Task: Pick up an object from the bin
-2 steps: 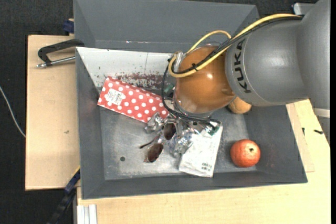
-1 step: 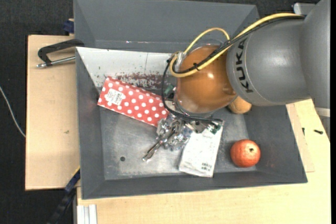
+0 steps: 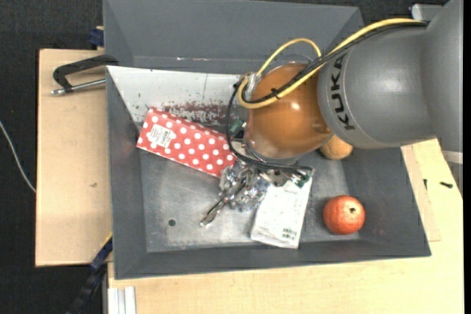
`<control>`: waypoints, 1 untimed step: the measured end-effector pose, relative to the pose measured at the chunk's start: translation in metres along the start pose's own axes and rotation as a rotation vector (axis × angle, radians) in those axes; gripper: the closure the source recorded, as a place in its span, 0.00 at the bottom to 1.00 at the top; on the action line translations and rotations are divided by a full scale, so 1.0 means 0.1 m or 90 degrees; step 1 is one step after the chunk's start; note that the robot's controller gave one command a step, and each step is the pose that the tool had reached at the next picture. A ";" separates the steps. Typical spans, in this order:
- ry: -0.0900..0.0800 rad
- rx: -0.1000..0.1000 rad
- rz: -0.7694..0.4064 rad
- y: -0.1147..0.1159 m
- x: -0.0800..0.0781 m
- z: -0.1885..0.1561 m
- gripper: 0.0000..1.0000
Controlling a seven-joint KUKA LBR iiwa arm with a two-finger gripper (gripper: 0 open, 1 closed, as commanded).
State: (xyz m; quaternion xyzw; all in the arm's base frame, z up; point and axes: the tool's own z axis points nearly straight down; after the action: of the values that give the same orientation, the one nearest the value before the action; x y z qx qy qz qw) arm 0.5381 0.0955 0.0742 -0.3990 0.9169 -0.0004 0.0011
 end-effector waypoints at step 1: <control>0.000 0.000 -0.001 0.00 0.00 -0.02 1.00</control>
Offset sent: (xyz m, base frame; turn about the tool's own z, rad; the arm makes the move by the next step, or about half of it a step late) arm 0.0000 -0.0001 0.1013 0.0000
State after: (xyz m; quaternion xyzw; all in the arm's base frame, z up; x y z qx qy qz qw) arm 0.5378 0.0955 0.0762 -0.4000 0.9165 -0.0004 0.0008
